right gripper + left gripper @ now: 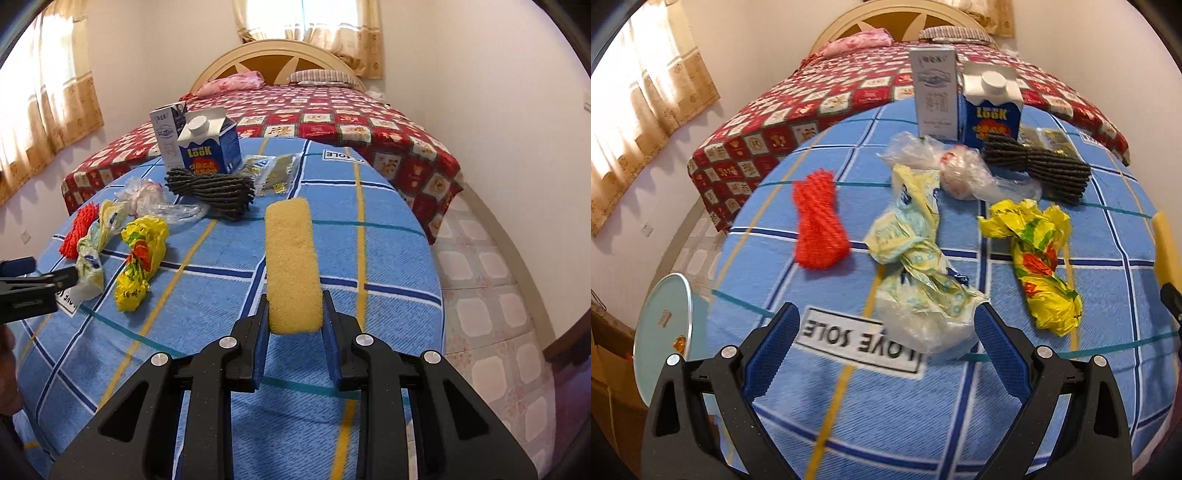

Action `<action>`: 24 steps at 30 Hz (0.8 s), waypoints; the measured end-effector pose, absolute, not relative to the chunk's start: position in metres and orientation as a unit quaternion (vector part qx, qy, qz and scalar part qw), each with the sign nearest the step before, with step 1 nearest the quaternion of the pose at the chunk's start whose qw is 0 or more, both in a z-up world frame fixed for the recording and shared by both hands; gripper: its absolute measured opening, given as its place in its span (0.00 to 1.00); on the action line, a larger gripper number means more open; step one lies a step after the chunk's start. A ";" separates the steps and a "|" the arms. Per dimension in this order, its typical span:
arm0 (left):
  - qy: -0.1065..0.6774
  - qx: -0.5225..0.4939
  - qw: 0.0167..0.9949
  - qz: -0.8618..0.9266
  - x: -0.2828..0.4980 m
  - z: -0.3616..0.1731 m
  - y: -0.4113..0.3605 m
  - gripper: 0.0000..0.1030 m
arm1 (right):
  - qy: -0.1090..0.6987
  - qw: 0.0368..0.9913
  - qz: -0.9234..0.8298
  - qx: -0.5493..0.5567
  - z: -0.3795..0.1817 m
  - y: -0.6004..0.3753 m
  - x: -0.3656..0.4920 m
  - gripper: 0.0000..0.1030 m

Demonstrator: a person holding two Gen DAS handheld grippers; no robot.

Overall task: Collect trash
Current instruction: 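Grasp the yellow sponge with the right tool while the left tool grasps the yellow-white plastic bag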

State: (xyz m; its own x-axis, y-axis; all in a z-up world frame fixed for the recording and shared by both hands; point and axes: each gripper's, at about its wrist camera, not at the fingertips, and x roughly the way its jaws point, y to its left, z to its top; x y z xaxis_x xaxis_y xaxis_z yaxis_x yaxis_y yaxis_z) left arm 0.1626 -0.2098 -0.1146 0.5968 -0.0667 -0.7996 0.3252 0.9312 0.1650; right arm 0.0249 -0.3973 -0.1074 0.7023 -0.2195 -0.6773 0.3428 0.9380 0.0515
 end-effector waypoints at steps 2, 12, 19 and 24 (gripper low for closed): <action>0.437 0.148 0.880 -0.116 0.164 -0.118 -0.213 0.88 | 0.353 0.921 -0.143 0.087 -0.109 -0.392 0.025 0.26; 0.457 0.125 0.862 -0.181 0.159 -0.122 -0.214 0.15 | 0.351 0.927 -0.113 0.074 -0.111 -0.363 0.028 0.26; 0.430 0.131 0.873 -0.189 0.145 -0.100 -0.186 0.00 | 0.341 0.932 -0.102 0.067 -0.103 -0.346 0.026 0.26; 0.414 0.135 0.884 -0.171 0.142 -0.093 -0.169 0.01 | 0.343 0.932 -0.100 0.058 -0.103 -0.338 0.027 0.26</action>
State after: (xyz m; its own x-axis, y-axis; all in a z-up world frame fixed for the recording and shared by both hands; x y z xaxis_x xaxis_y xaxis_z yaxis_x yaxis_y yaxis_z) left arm 0.1417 -0.1693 -0.0932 0.5984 -0.1904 -0.7782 0.4135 0.9054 0.0965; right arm 0.0266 -0.3377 -0.1030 0.7443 -0.1464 -0.6516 0.2262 0.9733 0.0397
